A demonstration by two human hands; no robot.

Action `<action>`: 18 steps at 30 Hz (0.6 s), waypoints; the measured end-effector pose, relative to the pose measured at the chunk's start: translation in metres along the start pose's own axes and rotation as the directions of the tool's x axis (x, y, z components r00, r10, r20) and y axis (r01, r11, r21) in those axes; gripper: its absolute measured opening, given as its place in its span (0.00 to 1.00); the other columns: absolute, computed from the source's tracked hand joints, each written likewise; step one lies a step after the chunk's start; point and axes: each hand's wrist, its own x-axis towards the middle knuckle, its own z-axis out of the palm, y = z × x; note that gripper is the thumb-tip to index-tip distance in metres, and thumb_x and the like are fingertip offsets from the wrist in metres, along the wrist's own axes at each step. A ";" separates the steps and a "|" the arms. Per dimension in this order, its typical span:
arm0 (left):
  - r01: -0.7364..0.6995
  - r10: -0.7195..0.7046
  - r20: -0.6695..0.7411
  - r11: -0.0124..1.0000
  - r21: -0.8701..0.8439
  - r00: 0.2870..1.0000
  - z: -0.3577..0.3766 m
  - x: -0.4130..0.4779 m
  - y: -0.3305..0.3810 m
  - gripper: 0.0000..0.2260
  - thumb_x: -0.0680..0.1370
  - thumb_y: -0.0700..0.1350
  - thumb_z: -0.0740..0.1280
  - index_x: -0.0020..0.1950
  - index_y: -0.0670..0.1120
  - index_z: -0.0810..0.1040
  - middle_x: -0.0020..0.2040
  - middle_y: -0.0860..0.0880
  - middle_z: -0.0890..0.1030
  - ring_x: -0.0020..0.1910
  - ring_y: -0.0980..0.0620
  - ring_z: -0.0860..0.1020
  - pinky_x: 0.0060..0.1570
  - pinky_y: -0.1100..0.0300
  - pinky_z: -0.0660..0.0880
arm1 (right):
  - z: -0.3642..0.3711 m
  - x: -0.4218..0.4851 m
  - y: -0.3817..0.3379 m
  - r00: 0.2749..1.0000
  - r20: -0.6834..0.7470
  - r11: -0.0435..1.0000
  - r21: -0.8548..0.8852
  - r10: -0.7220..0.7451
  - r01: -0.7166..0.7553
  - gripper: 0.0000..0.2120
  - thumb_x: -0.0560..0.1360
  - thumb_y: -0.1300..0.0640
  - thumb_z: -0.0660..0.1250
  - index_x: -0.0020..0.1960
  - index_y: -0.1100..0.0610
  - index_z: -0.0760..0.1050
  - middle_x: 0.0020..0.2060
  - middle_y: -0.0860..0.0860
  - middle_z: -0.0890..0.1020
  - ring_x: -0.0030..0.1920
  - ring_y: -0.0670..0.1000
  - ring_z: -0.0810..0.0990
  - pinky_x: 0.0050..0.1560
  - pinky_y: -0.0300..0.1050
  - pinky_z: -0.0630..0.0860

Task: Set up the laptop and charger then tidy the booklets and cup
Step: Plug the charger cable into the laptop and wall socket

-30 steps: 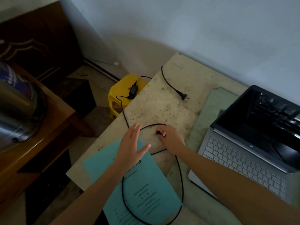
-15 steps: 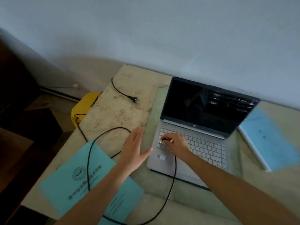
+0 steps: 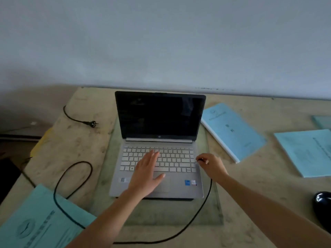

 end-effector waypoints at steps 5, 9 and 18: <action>-0.016 0.017 0.087 1.000 -0.014 0.996 0.020 0.028 0.027 0.37 0.75 0.57 0.65 0.77 0.53 0.49 0.78 0.53 0.53 0.76 0.54 0.54 0.74 0.55 0.55 | -0.013 0.020 0.026 0.992 -0.092 0.991 0.108 0.088 -0.078 0.07 0.75 0.59 0.66 0.50 0.53 0.82 0.47 0.49 0.84 0.46 0.46 0.77 0.47 0.41 0.71; -0.048 0.043 0.142 0.998 0.032 0.989 0.038 0.057 0.047 0.38 0.73 0.57 0.67 0.76 0.54 0.50 0.77 0.54 0.55 0.76 0.54 0.56 0.74 0.53 0.57 | -0.011 0.044 0.031 0.980 -0.130 0.970 0.211 0.150 -0.120 0.06 0.75 0.59 0.66 0.49 0.54 0.81 0.45 0.50 0.83 0.46 0.47 0.77 0.46 0.40 0.70; -0.162 0.088 0.291 0.957 0.241 0.953 0.069 0.109 0.067 0.42 0.71 0.63 0.64 0.77 0.54 0.43 0.79 0.52 0.44 0.77 0.50 0.41 0.74 0.44 0.40 | 0.000 0.078 0.023 0.978 -0.133 0.963 0.237 0.162 -0.128 0.03 0.73 0.55 0.67 0.45 0.50 0.78 0.37 0.45 0.78 0.40 0.47 0.77 0.33 0.37 0.69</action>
